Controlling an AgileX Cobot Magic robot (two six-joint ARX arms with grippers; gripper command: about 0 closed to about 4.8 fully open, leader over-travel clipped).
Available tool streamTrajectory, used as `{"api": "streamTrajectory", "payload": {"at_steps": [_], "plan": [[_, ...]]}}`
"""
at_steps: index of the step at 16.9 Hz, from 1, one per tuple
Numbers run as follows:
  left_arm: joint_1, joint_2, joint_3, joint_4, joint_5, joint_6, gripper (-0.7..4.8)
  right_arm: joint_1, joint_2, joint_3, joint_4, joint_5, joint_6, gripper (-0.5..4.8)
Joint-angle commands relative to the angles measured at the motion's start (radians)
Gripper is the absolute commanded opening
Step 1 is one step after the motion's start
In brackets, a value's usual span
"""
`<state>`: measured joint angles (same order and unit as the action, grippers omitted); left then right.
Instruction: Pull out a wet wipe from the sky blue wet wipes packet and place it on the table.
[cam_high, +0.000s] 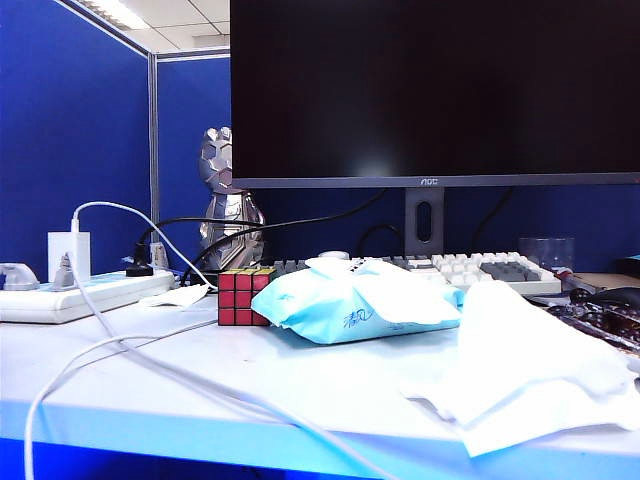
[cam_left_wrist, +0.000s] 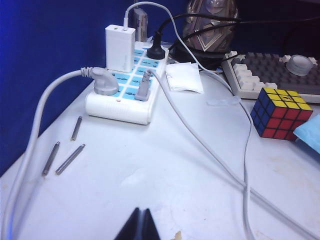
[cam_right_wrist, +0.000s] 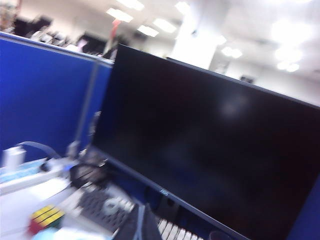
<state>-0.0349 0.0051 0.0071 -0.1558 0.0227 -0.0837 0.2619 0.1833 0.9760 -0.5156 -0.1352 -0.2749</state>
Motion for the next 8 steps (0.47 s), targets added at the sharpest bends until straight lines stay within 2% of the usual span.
{"api": "streamTrajectory", "payload": {"at_steps": [1,6,8], "plan": [[0.001,-0.003,-0.002,-0.006,0.0,-0.002,-0.01,-0.056,-0.066,-0.328,0.311,-0.003,0.114,-0.01],[0.001,-0.003,-0.002,-0.006,0.0,-0.002,-0.01,-0.114,-0.161,-0.669,0.457,-0.001,0.12,-0.01],[0.001,-0.003,-0.002,-0.006,0.0,-0.002,-0.01,-0.117,-0.18,-0.747,0.467,0.003,0.129,-0.01]]}}
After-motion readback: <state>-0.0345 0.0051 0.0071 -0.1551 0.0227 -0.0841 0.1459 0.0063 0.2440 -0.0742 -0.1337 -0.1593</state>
